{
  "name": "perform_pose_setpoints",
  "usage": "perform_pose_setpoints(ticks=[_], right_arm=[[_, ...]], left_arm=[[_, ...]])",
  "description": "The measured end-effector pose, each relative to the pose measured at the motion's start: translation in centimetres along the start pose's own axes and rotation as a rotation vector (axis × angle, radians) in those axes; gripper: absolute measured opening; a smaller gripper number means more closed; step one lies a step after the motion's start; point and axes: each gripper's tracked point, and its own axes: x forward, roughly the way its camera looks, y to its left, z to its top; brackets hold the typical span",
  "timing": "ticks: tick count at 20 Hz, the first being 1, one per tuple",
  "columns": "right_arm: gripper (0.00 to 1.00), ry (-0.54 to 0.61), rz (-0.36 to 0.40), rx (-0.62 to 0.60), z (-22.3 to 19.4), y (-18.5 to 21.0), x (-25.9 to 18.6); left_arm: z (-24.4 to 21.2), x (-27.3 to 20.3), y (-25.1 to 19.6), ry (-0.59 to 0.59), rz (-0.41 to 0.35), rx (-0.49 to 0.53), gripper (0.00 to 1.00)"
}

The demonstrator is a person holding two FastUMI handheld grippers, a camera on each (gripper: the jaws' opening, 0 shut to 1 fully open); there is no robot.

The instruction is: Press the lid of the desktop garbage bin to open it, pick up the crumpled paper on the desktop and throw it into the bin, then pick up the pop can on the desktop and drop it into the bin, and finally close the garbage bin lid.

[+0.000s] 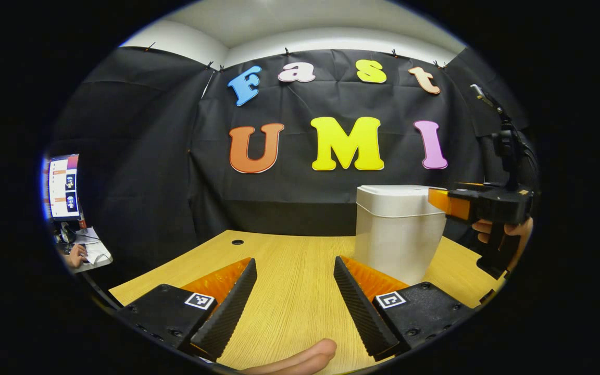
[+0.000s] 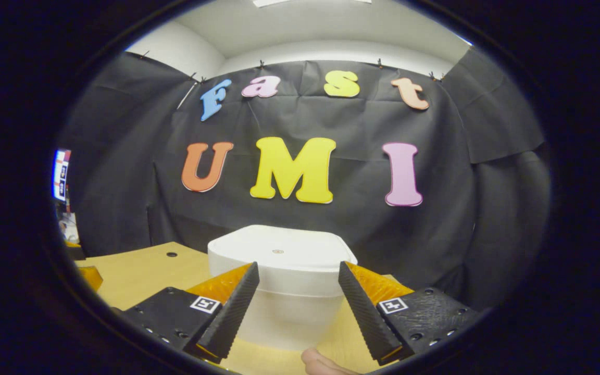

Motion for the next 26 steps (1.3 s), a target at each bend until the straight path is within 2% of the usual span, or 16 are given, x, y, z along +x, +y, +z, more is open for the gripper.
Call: perform_pose_setpoints(ticks=[2,3,5,6,9,17,26], right_arm=[[0.97,-0.04,-0.03,-0.041,0.0,-1.4,-2.8],[0.95,-0.061,-0.033,-0.033,0.1,-1.8,-4.4],[0.98,-0.072,-0.02,0.004,-0.2,-2.3,-7.3],[0.95,-0.074,-0.015,0.01,-0.7,-2.9,-8.5],[0.95,-0.071,-0.049,0.022,-2.5,-5.5,-11.5],[0.95,-0.039,-0.01,0.016,-4.6,-5.7,-14.3],[0.95,-0.037,0.015,-0.07,-5.1,-4.3,-16.4]], left_arm=[[0.2,-0.2,-0.6,-0.011,-0.012,0.011,0.96],[0.2,-0.3,-0.8,-0.009,-0.016,0.013,0.96],[0.1,-0.5,-1.2,-0.01,-0.021,0.014,0.96],[0.3,-0.7,-1.6,-0.016,-0.024,0.011,0.96],[0.2,-0.9,-2.9,-0.014,-0.048,0.002,0.96],[1.0,-1.9,-3.9,-0.054,-0.051,0.05,0.96],[0.9,-2.0,-3.6,-0.048,-0.037,0.029,0.96]])
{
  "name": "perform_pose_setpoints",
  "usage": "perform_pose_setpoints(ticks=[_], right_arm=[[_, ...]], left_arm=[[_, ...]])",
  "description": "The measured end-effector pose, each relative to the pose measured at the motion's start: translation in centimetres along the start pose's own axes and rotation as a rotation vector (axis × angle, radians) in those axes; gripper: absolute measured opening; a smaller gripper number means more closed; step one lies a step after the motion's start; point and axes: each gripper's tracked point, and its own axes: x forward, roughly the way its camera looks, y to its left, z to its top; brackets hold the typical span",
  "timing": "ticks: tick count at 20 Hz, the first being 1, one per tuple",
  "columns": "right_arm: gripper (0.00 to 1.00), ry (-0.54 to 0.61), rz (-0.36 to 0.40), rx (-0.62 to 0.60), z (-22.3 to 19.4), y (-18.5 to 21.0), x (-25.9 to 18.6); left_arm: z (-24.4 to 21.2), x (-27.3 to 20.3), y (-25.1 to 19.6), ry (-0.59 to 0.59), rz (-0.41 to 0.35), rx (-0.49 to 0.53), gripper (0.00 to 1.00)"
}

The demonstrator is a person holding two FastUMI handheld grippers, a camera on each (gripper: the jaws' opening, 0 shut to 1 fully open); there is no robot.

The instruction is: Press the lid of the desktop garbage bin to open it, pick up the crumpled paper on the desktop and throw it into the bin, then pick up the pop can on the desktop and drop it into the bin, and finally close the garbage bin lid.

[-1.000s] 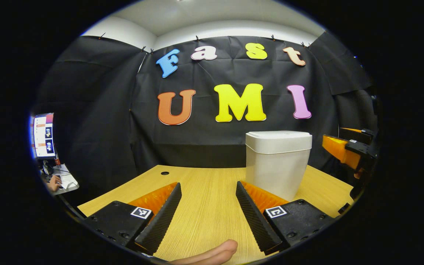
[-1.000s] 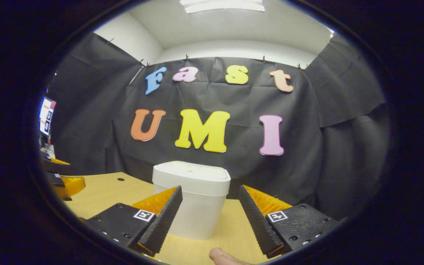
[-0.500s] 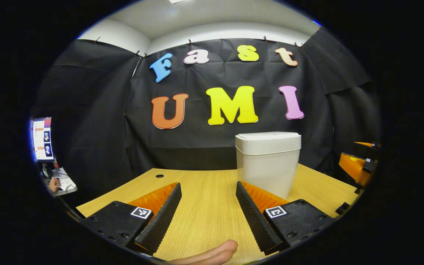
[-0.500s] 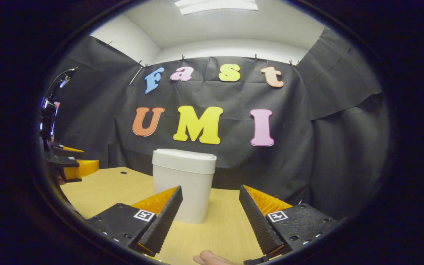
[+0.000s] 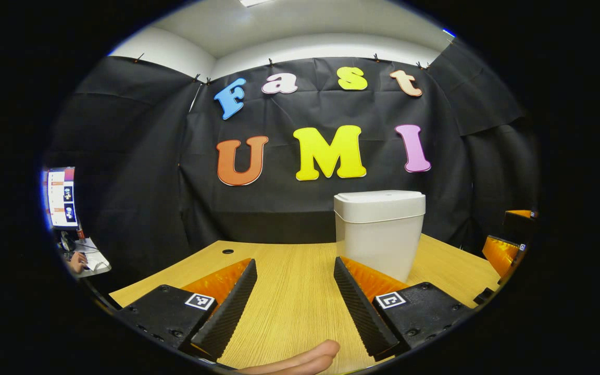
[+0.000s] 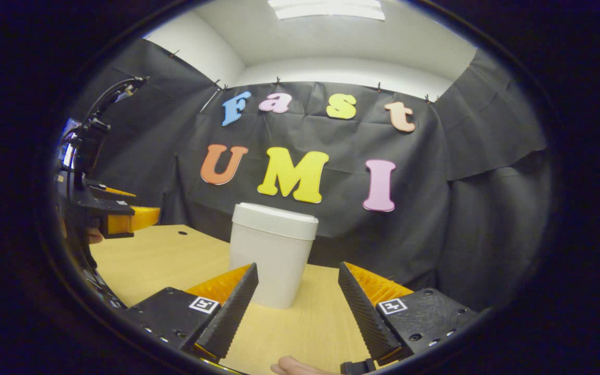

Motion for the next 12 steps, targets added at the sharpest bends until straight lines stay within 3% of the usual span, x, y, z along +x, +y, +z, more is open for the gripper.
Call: perform_pose_setpoints(ticks=[12], right_arm=[[0.95,0.068,0.002,0.049,-1.9,-1.1,0.2]], left_arm=[[-0.1,0.0,-0.2,0.004,0.003,-0.005,0.96]])
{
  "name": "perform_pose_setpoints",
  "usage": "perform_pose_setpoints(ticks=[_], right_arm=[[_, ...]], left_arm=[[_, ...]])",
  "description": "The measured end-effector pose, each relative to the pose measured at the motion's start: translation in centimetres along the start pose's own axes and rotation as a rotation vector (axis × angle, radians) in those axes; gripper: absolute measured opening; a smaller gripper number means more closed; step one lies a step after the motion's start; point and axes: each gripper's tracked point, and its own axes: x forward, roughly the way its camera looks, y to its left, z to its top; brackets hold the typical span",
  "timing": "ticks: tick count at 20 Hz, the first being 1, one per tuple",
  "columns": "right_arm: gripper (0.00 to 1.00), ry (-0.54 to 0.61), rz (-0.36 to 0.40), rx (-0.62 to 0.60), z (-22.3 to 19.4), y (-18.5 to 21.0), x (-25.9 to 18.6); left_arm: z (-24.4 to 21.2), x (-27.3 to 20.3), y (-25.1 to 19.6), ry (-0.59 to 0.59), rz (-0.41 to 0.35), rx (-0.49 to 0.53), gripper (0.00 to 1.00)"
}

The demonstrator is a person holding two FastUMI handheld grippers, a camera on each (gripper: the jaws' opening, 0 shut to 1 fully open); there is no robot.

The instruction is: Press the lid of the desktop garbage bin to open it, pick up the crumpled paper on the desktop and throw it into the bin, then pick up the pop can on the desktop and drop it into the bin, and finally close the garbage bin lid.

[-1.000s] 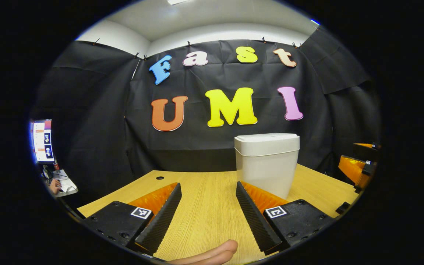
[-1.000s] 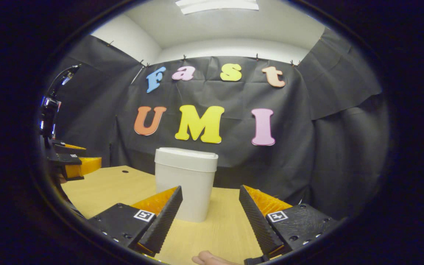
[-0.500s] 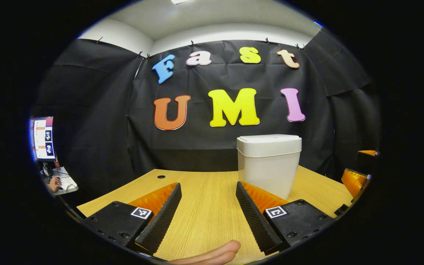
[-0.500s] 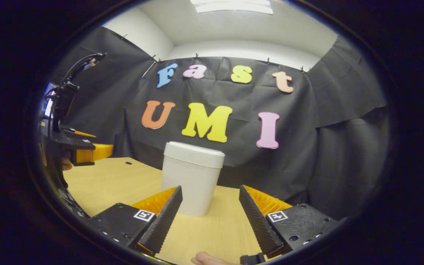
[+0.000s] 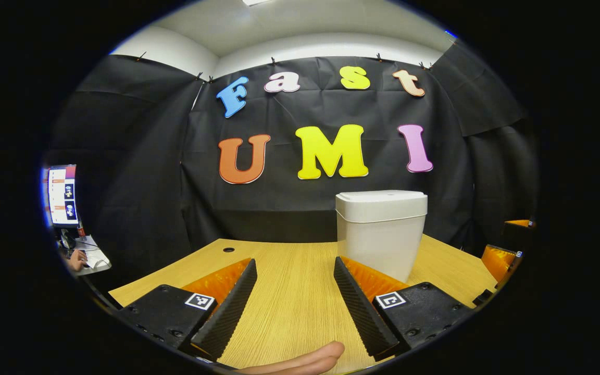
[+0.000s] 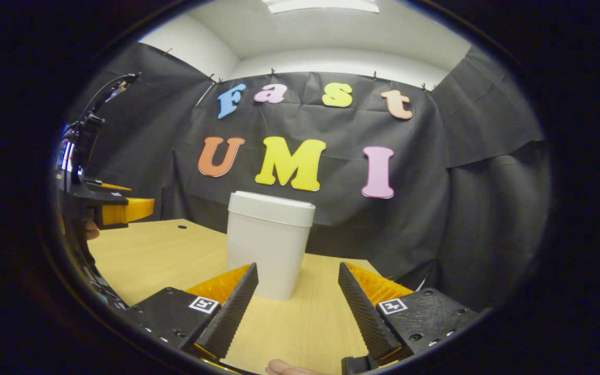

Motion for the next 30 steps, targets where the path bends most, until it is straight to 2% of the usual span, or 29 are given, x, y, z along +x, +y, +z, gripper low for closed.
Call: perform_pose_setpoints(ticks=[10,11,30], right_arm=[[0.98,0.034,0.011,0.017,-1.0,0.1,0.2],[0.95,0.037,0.011,0.02,-1.1,0.0,0.2],[0.95,0.075,0.012,0.024,-2.6,0.0,0.5]], left_arm=[[0.0,0.0,-0.3,-0.002,-0.007,0.006,0.96],[0.0,0.0,-0.4,0.0,-0.009,0.005,0.96],[-0.6,0.3,-0.7,0.016,-0.014,0.003,0.96]])
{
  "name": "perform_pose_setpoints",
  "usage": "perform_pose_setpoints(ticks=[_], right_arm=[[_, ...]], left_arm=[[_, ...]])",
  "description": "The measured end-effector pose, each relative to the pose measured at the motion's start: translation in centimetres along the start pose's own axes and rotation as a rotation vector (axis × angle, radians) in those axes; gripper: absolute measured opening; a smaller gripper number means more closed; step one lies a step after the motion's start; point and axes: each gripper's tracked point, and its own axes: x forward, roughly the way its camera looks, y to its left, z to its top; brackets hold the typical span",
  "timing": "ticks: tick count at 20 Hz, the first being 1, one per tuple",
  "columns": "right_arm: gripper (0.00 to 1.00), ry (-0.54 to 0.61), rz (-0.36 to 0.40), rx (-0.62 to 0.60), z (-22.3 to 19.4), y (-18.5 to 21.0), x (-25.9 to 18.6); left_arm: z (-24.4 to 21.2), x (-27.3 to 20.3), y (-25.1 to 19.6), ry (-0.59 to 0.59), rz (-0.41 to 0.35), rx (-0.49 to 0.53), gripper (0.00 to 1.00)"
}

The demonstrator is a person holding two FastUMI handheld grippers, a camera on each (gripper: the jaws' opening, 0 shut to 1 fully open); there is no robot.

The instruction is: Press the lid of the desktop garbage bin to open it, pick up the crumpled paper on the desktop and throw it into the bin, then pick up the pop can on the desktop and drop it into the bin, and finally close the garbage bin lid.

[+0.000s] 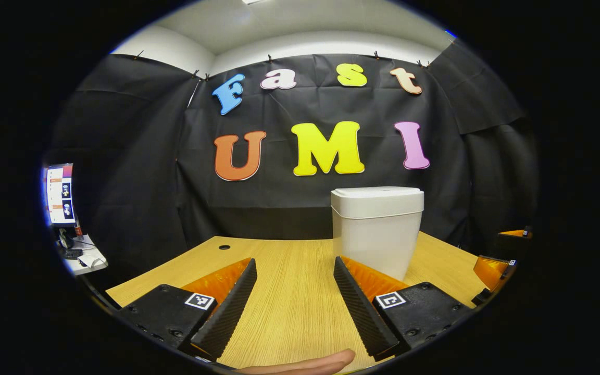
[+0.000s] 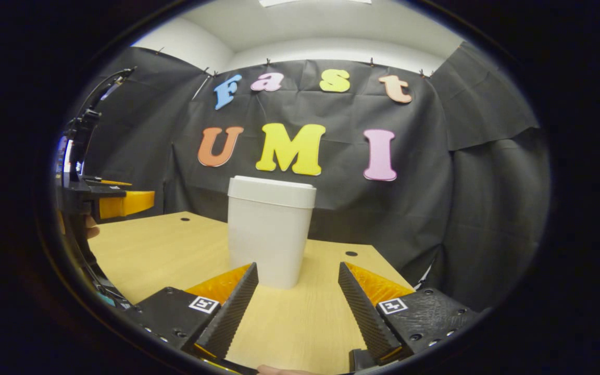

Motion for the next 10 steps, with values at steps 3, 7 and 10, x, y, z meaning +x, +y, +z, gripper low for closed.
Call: perform_pose_setpoints(ticks=[3,7,10], right_arm=[[0.95,0.01,0.001,0.002,-0.28,0.01,0.09],[0.95,0.015,-0.002,-0.001,-0.54,-0.05,0.21],[0.95,0.022,-0.005,0.0,-0.8,-0.19,0.21]], left_arm=[[-0.07,0.01,0.04,0.001,0.001,0.001,0.96],[-0.08,0.08,0.04,0.002,0.0,-0.002,0.96],[-0.11,0.14,-0.05,0.003,-0.002,-0.003,0.96]])
